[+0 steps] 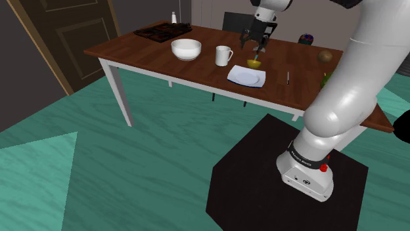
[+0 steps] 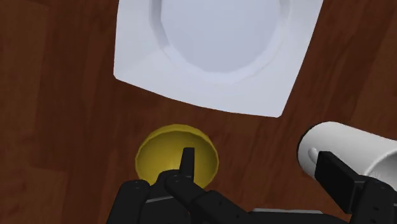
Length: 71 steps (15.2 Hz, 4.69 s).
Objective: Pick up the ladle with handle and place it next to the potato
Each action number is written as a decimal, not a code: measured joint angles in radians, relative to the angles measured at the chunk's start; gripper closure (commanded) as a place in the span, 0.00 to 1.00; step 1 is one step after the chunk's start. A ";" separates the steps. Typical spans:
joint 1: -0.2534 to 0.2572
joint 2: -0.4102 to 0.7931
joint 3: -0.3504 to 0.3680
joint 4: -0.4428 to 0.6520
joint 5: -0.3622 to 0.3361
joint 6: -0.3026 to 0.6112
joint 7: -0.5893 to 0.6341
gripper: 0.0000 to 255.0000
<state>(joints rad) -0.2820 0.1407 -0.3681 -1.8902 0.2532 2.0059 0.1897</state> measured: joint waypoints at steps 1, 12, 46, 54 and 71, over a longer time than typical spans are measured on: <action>-0.012 0.036 -0.007 0.029 0.016 0.002 0.000 0.00; -0.138 0.306 -0.048 0.231 0.141 0.019 0.022 0.00; -0.132 0.292 -0.051 0.258 0.130 -0.017 0.045 1.00; -0.132 0.263 -0.060 0.325 0.108 -0.107 0.072 1.00; -0.212 0.196 -0.111 0.367 0.080 -0.234 -0.018 1.00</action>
<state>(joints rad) -0.4937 0.3366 -0.4793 -1.5232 0.3331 1.7716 0.1721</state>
